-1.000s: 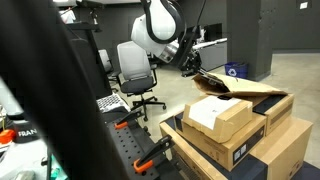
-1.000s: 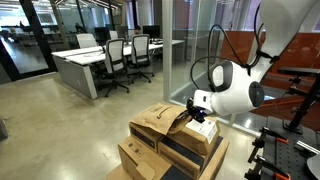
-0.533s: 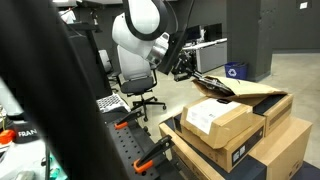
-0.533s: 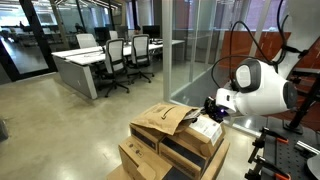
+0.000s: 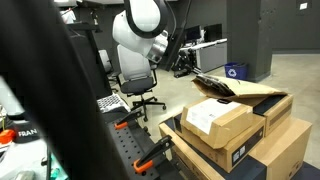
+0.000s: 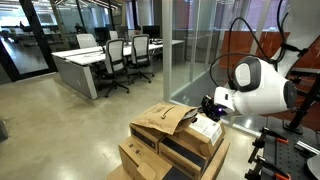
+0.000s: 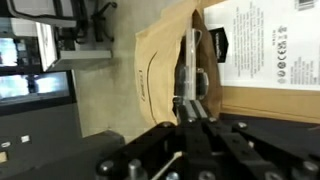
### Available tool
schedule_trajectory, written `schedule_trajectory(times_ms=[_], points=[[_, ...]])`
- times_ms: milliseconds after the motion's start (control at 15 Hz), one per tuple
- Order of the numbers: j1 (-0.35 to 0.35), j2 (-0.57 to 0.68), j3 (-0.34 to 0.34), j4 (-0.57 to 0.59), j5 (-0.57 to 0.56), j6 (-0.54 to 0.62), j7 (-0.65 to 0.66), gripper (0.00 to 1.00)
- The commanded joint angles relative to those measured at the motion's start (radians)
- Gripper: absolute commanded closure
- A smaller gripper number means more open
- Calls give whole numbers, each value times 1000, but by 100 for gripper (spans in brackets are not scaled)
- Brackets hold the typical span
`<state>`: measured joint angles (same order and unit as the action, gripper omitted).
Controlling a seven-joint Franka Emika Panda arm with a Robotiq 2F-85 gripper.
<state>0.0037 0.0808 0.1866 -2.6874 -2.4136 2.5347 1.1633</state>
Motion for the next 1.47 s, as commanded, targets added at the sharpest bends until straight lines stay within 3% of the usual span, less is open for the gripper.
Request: schedule_trajectory(times_ms=[0,400,467,733,800,1000,1067,1400], points=[[11,-40,-25,-27,-26,9,16,100],[21,-148,-53,-133,-29,16,24,100],[36,-81,-51,-72,-2,5,0,100],[63,-37,-45,-1,18,-9,-9,100],[61,-94,-48,-48,5,1,5,100],[60,-108,-51,-75,1,3,8,100],[63,-52,-52,-28,2,9,1,100],[59,-79,-56,-38,-1,9,12,100]])
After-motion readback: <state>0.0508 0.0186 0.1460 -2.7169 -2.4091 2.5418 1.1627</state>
